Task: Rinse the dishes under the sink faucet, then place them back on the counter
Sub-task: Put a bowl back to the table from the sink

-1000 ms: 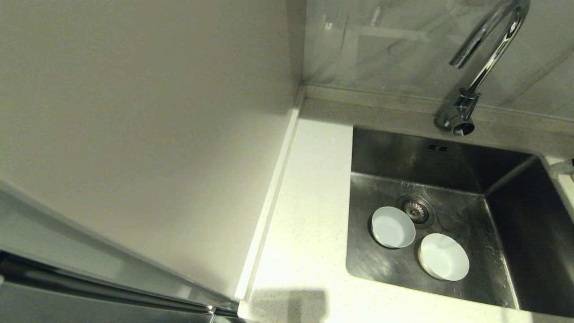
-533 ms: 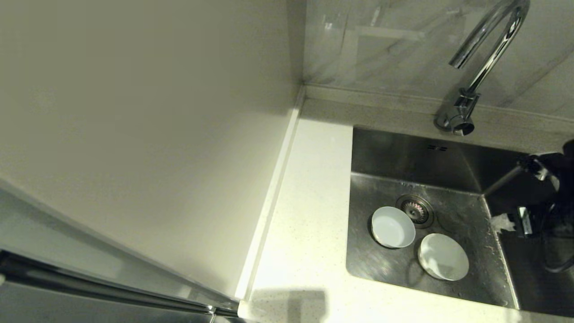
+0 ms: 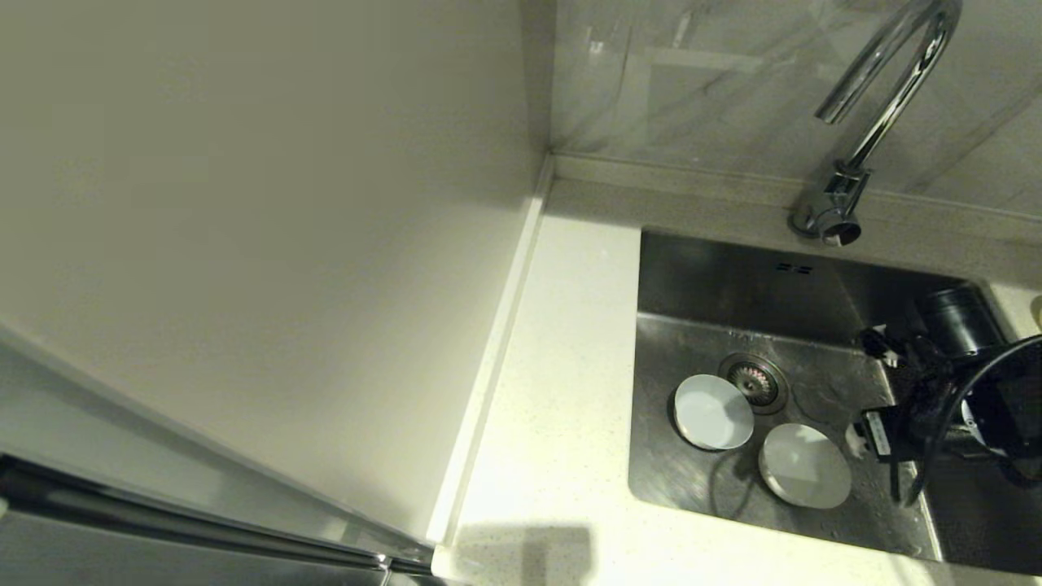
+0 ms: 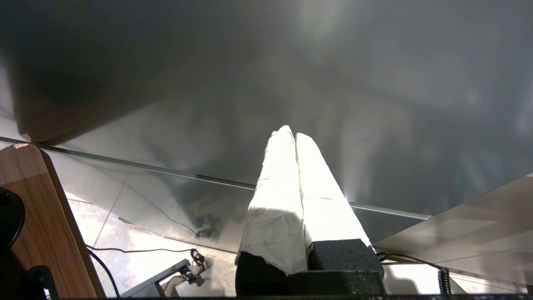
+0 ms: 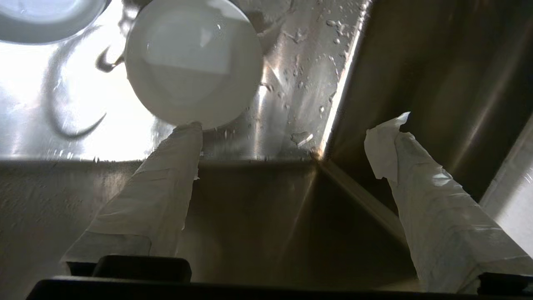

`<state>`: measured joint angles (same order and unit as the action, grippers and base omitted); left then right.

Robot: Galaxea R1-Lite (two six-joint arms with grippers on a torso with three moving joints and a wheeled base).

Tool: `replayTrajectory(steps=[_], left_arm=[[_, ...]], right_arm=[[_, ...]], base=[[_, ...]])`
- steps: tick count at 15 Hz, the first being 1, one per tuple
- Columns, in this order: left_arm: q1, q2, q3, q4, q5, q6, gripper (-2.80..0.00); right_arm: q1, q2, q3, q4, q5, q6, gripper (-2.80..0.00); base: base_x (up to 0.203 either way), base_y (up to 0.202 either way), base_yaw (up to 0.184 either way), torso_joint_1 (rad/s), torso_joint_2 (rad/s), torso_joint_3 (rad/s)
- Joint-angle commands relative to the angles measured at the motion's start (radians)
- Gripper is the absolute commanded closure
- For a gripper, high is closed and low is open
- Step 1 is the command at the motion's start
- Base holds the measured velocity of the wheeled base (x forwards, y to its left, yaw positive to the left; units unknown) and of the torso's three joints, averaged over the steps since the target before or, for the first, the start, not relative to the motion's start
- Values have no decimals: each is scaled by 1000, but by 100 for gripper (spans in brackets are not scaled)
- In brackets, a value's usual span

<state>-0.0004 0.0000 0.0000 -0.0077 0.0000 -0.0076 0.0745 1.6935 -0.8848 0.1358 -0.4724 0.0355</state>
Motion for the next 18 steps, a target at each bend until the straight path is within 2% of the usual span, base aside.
replayTrajectory(steps=[1,7,13,18], left_arm=[[0,0,3,0,2,0,0],[0,0,3,0,0,0,0],[0,0,3,0,0,0,0],[0,0,2,0,0,0,0]], right_arm=[[2,119,-14,-45,-22,0,-280],[-3,334,-84,-150,-36,-1,-280],[-40,460,-186,-149,-33,-8,-280],[-115,513,-234,-135,56,-22,-280]], base=[[0,0,0,0,0,0],[0,0,0,0,0,0],[0,0,0,0,0,0],[0,0,0,0,0,0]])
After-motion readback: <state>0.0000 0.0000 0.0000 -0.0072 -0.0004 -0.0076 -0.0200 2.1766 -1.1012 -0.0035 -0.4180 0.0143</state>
